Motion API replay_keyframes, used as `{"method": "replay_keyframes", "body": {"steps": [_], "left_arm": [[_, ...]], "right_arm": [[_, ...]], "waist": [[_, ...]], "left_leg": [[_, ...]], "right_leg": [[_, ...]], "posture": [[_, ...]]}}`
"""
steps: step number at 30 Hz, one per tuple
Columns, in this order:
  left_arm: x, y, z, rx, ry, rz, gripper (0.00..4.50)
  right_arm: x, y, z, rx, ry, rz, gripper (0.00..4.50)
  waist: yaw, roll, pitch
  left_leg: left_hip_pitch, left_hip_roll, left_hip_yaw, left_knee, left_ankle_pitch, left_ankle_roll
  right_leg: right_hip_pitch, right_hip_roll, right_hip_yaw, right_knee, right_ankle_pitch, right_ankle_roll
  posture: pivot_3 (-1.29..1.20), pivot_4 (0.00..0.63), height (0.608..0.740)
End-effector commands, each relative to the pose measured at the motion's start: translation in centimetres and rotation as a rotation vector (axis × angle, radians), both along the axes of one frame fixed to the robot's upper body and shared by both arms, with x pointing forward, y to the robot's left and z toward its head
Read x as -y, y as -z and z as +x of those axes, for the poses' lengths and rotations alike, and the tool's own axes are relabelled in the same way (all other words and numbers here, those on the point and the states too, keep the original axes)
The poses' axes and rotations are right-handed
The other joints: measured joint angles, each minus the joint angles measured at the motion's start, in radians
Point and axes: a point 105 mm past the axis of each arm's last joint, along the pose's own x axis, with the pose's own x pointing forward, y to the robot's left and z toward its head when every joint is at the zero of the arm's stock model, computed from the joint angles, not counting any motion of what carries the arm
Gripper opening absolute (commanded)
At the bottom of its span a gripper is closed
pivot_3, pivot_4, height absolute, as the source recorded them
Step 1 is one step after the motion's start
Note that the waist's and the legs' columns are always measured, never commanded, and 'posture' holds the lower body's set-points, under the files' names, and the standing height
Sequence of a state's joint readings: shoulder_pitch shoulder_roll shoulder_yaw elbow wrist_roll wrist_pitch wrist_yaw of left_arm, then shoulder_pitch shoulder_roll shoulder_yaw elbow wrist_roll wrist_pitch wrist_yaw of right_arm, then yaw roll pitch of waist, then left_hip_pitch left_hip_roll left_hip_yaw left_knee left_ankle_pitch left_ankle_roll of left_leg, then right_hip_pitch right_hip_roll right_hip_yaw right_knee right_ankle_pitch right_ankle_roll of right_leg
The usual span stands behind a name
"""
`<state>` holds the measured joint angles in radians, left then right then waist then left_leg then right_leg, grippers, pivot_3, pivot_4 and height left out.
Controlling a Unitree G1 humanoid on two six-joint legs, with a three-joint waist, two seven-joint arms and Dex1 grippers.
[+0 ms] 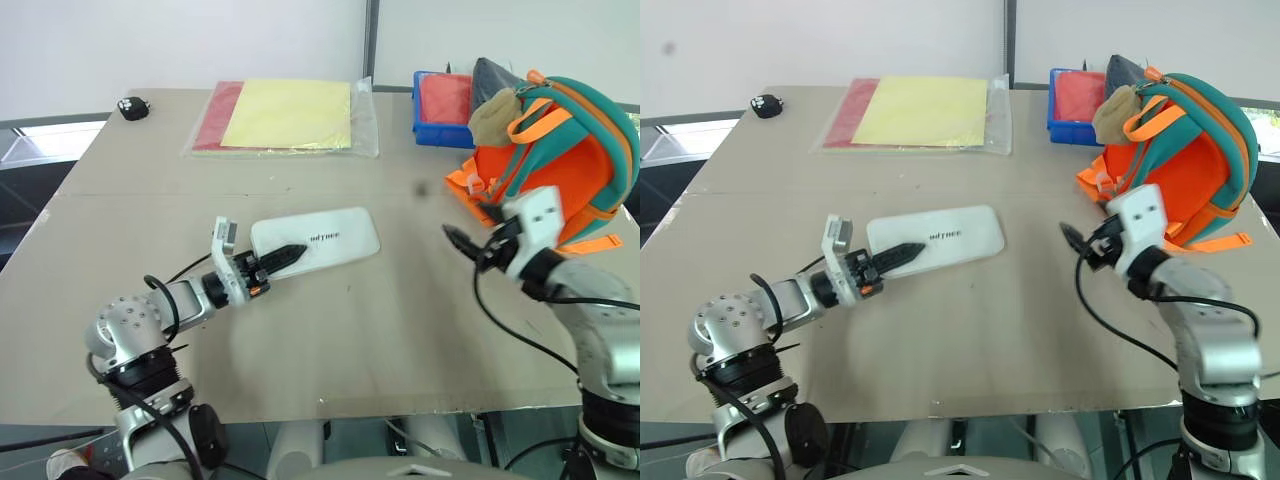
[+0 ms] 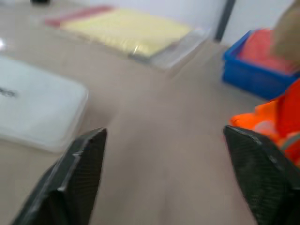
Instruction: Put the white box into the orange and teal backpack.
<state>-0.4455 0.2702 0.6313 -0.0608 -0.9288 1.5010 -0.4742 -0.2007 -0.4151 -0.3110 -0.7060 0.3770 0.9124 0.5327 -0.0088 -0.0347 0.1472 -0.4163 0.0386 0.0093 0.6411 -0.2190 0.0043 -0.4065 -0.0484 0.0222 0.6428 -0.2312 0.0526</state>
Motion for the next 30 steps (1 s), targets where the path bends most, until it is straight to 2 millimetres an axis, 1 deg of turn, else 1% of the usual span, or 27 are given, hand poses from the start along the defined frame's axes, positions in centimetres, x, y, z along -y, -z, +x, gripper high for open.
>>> {"method": "replay_keyframes", "body": {"steps": [1, 3, 5, 8, 9, 11, 13, 14, 16, 17, 19, 21, 22, 24, 25, 27, 30], "left_arm": [[0.9, -3.3, 0.4, 0.139, 0.012, -0.076, 1.1], [1.8, -3.7, 0.4, 0.151, 0.039, -0.096, 1.1], [2.8, -3.9, 0.5, 0.161, 0.07, -0.091, 1.1], [3.8, -4.3, 0.7, 0.174, 0.09, -0.086, 1.1], [3.9, -4.4, 0.9, 0.178, 0.086, -0.086, 1.1], [4.0, -4.5, 1.3, 0.181, 0.073, -0.088, 1.1], [3.7, -4.3, 1.6, 0.177, 0.048, -0.078, 1.1], [3.3, -4.4, 1.7, 0.18, 0.027, -0.082, 1.1], [2.8, -4.5, 1.6, 0.191, 0.003, -0.08, 1.1], [2.4, -4.5, 1.4, 0.195, -0.016, -0.078, 1.1], [1.8, -4.1, 1.3, 0.194, -0.055, -0.07, 1.1], [1.2, -3.6, 1.1, 0.19, -0.1, -0.058, 1.1], [0.9, -3.4, 0.9, 0.189, -0.12, -0.056, 1.1], [0.5, -3.3, 0.8, 0.197, -0.153, -0.051, 1.1], [0.2, -3.4, 0.8, 0.209, -0.181, -0.043, 1.1], [-0.6, -3.6, 1.0, 0.235, -0.245, -0.026, 1.1], [-2.5, -4.1, 1.8, 0.279, -0.365, 0.009, 1.1]], "right_arm": [[3.2, -2.5, -1.6, 0.004, 0.105, 0.015, 4.5], [4.8, -3.3, -0.9, -0.006, 0.195, 0.036, 4.5], [6.0, -3.7, 0.7, -0.021, 0.278, 0.07, 4.5], [6.0, -3.8, 3.4, -0.03, 0.322, 0.094, 4.5], [6.0, -3.6, 4.4, -0.037, 0.33, 0.109, 4.5], [6.8, -3.3, 7.1, -0.033, 0.415, 0.106, 4.5], [7.1, -3.7, 9.9, -0.007, 0.461, 0.164, 4.5], [6.7, -4.1, 11.3, 0.013, 0.465, 0.183, 4.5], [6.1, -4.8, 13.0, 0.047, 0.46, 0.201, 3.98], [6.1, -4.9, 13.5, 0.07, 0.462, 0.164, 3.78], [6.0, -5.0, 14.2, 0.115, 0.466, 0.081, 2.87], [5.5, -4.9, 14.8, 0.157, 0.434, -0.012, 1.76], [5.1, -5.1, 15.0, 0.179, 0.408, -0.039, 1.39], [4.0, -5.7, 15.1, 0.228, 0.333, -0.07, 0.37], [3.0, -6.3, 15.0, 0.26, 0.273, -0.07, 0.04], [1.2, -7.6, 14.5, 0.311, 0.152, -0.039, 0.04], [-2.6, -10.4, 12.3, 0.406, -0.104, -0.002, 0.04]], "waist": [[0.004, -0.001, 0.0], [-0.002, -0.001, 0.001], [-0.007, -0.001, 0.001], [-0.008, -0.001, 0.001], [-0.007, -0.001, 0.001], [-0.009, -0.001, 0.001], [-0.009, 0.0, 0.001], [-0.011, 0.0, 0.001], [-0.011, 0.0, 0.002], [-0.011, 0.0, 0.002], [-0.009, 0.0, 0.002], [-0.007, 0.0, 0.002], [-0.007, 0.0, 0.002], [-0.008, 0.001, 0.003], [-0.009, 0.001, 0.003], [-0.01, 0.001, 0.003], [-0.011, 0.002, 0.005]], "left_leg": [[0.0, 0.0, 0.0, 0.0, 0.0, 0.0], [0.0, 0.0, 0.001, 0.001, 0.0, 0.0], [0.001, 0.0, 0.003, 0.001, 0.0, 0.0], [0.001, 0.0, 0.003, 0.0, 0.0, 0.0], [0.001, 0.0, 0.003, 0.0, 0.0, 0.0], [0.001, 0.0, 0.003, 0.0, 0.0, 0.0], [0.0, 0.0, 0.004, 0.0, 0.0, 0.0], [0.0, 0.0, 0.005, 0.0, 0.0, 0.0], [-0.001, 0.0, 0.007, -0.002, 0.0, 0.0], [-0.001, 0.0, 0.007, -0.002, 0.0, 0.0], [-0.001, 0.0, 0.007, -0.004, 0.0, 0.0], [-0.002, 0.0, 0.007, -0.006, 0.0, 0.0], [-0.003, 0.0, 0.007, -0.006, 0.0, 0.0], [-0.003, 0.0, 0.009, -0.006, 0.0, 0.0], [-0.003, 0.0, 0.009, -0.006, 0.0, 0.0], [-0.003, 0.0, 0.009, -0.006, 0.0, 0.0], [-0.002, 0.0, 0.008, -0.006, 0.0, 0.0]], "right_leg": [[0.0, 0.0, 0.0, 0.0, 0.0, 0.0], [0.0, -0.001, 0.001, -0.001, 0.0, 0.0], [0.0, -0.001, 0.002, -0.001, -0.001, -0.001], [0.0, 0.0, 0.003, -0.001, -0.002, -0.004], [0.0, 0.001, 0.003, 0.0, -0.002, -0.004], [0.0, 0.001, 0.003, 0.0, 0.0, 0.0], [-0.001, 0.001, 0.004, -0.001, 0.0, 0.0], [-0.001, 0.001, 0.004, -0.001, 0.0, 0.0], [-0.003, 0.001, 0.007, -0.002, 0.0, 0.0], [-0.003, 0.001, 0.007, -0.001, 0.0, 0.001], [-0.004, 0.001, 0.006, -0.002, 0.0, 0.001], [-0.005, 0.0, 0.006, -0.003, 0.0, 0.001], [-0.005, 0.0, 0.006, -0.004, 0.0, 0.001], [-0.005, -0.001, 0.007, -0.005, 0.0, 0.001], [-0.005, -0.001, 0.007, -0.005, 0.0, 0.002], [-0.005, -0.001, 0.007, -0.005, 0.0, 0.002], [-0.005, -0.001, 0.007, -0.002, 0.0, 0.002]], "posture": [[0.0, 0.15, 0.74], [0.0, 0.15, 0.74], [0.0, 0.15, 0.74], [0.0, 0.15, 0.74], [0.0, 0.15, 0.74], [0.0, 0.15, 0.74], [0.0, 0.15, 0.74], [0.0, 0.15, 0.74], [0.0, 0.15, 0.74], [0.0, 0.15, 0.74], [0.0, 0.15, 0.74], [0.0, 0.15, 0.74], [0.0, 0.15, 0.74], [0.0, 0.15, 0.74], [0.0, 0.15, 0.74], [0.0, 0.15, 0.74], [0.0, 0.15, 0.74]]}}
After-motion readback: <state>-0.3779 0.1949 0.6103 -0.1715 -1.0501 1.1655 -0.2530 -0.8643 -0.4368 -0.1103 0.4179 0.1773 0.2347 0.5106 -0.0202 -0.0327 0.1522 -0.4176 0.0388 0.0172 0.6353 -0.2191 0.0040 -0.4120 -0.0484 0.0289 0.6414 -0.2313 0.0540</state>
